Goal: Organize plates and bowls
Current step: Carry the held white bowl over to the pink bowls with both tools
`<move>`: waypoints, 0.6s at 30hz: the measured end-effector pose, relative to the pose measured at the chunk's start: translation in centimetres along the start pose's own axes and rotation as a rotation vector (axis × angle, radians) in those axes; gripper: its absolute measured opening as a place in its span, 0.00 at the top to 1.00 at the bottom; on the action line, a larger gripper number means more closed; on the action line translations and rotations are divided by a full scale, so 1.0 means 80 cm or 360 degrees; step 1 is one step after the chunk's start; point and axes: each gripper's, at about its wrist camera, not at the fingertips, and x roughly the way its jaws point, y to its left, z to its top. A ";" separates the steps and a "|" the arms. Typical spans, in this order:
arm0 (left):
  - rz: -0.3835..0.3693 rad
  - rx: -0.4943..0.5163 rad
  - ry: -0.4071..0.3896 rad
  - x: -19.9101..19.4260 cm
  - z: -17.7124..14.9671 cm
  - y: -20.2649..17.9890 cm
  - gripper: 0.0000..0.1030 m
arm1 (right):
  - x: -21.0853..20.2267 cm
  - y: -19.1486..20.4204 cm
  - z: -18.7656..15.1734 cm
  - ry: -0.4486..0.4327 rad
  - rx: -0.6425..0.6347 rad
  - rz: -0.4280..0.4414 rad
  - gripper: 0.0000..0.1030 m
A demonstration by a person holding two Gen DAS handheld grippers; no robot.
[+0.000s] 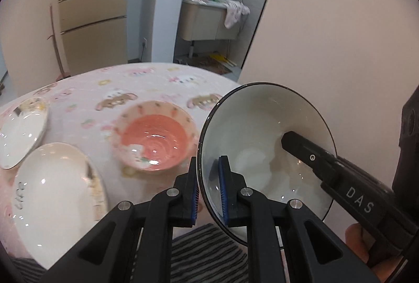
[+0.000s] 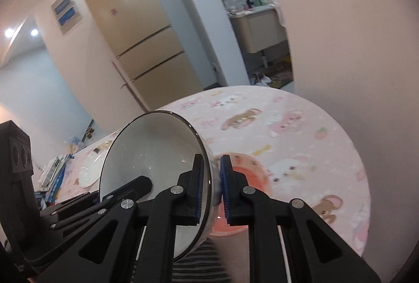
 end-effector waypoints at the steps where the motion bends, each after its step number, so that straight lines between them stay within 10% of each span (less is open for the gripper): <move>1: 0.0002 0.0003 0.0017 0.008 -0.002 -0.003 0.86 | 0.004 -0.009 0.000 0.0012 0.0015 -0.0012 0.87; 18: 0.0190 0.0199 0.0070 0.076 0.001 -0.027 0.84 | 0.046 -0.057 -0.018 0.0096 0.0066 -0.0061 0.87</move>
